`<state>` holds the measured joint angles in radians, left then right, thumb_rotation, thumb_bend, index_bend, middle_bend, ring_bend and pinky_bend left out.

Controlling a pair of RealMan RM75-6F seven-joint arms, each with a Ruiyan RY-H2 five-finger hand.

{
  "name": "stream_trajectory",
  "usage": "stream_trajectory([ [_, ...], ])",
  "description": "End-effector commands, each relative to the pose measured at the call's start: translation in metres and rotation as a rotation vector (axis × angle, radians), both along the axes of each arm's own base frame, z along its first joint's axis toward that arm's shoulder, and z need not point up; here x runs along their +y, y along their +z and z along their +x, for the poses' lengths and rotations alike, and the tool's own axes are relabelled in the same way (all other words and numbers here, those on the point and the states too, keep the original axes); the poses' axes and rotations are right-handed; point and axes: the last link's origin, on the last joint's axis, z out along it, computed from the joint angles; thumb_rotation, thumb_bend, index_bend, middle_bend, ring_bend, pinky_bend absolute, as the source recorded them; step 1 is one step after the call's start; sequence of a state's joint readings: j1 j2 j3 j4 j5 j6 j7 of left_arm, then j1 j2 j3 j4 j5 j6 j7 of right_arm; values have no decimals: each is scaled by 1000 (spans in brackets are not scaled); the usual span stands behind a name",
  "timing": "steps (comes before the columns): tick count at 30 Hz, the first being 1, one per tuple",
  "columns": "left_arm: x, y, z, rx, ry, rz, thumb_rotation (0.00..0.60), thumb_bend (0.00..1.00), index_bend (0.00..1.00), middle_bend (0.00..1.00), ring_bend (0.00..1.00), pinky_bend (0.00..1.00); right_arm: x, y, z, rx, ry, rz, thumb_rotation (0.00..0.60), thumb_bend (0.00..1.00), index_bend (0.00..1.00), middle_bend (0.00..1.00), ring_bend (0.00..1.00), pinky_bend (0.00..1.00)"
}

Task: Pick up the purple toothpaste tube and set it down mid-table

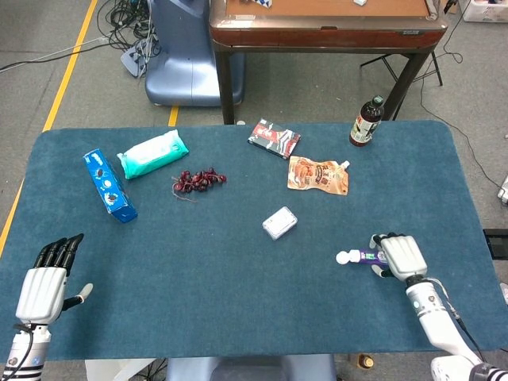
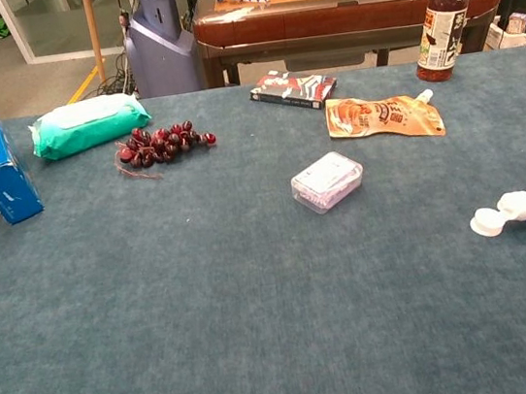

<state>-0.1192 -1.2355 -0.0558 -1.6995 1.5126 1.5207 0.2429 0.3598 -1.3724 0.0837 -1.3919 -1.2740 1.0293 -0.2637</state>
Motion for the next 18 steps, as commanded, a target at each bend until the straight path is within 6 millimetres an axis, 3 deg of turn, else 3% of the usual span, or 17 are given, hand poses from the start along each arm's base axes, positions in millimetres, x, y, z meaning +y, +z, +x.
stream_trajectory([
  [1,0,0,0,0,1,-1,600,170,0,116,105,90,-3,-5,-2,0,-2,9,600,278,413,464,361,420],
  [18,1,1,-1,-4,7,2,600,170,0,116,105,90,-9,-14,-9,19,-14,50,600,317,414,469,366,420],
])
